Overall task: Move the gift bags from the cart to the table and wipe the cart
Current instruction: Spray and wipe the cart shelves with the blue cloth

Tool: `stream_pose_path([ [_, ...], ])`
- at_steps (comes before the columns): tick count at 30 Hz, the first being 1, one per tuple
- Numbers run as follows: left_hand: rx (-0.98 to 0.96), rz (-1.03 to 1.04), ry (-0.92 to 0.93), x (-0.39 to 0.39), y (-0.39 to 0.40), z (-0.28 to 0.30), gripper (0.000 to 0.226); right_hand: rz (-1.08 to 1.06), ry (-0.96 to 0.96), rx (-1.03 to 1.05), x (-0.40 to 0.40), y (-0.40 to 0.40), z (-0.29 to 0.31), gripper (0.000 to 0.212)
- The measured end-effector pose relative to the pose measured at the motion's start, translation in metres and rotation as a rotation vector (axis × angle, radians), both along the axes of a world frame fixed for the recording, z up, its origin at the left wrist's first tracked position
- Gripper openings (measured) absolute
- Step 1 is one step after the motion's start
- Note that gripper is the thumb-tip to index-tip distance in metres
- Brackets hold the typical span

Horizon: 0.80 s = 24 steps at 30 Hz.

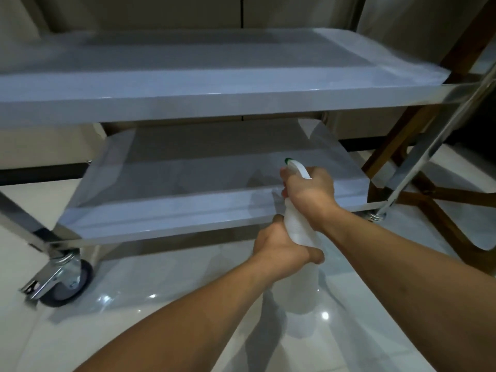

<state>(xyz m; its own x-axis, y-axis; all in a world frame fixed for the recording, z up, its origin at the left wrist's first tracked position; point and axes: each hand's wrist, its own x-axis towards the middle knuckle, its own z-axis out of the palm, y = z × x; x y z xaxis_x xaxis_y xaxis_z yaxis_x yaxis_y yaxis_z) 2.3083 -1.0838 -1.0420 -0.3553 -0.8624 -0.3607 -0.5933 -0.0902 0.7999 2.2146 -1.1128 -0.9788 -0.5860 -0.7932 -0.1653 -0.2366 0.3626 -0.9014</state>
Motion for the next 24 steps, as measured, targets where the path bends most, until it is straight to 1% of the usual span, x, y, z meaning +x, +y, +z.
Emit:
stream_pose_path([
  [5,-0.037,0.080,0.017,0.038,-0.007,0.008,0.076,0.144,0.005,0.005,0.038,-0.015,0.010,0.028],
  [9,0.018,0.107,0.055,0.063,-0.005,0.010,0.080,0.182,0.047,0.041,0.066,-0.020,0.011,0.036],
  [14,0.016,0.154,0.023,0.103,-0.010,0.011,0.079,0.245,0.008,0.013,0.105,-0.023,0.011,0.031],
  [17,0.015,0.189,0.005,0.126,-0.006,0.010,0.082,0.338,0.019,0.038,0.127,-0.022,0.012,0.037],
  [20,0.012,0.234,-0.003,0.145,0.003,0.008,0.081,0.401,0.075,0.030,0.148,-0.018,0.011,0.041],
  [22,0.005,0.266,-0.005,0.160,0.003,0.007,0.078,0.425,0.066,0.005,0.163,-0.018,0.009,0.038],
  [24,0.008,0.303,0.001,0.172,0.001,0.007,0.078,0.471,0.010,-0.010,0.177,-0.018,0.009,0.033],
])
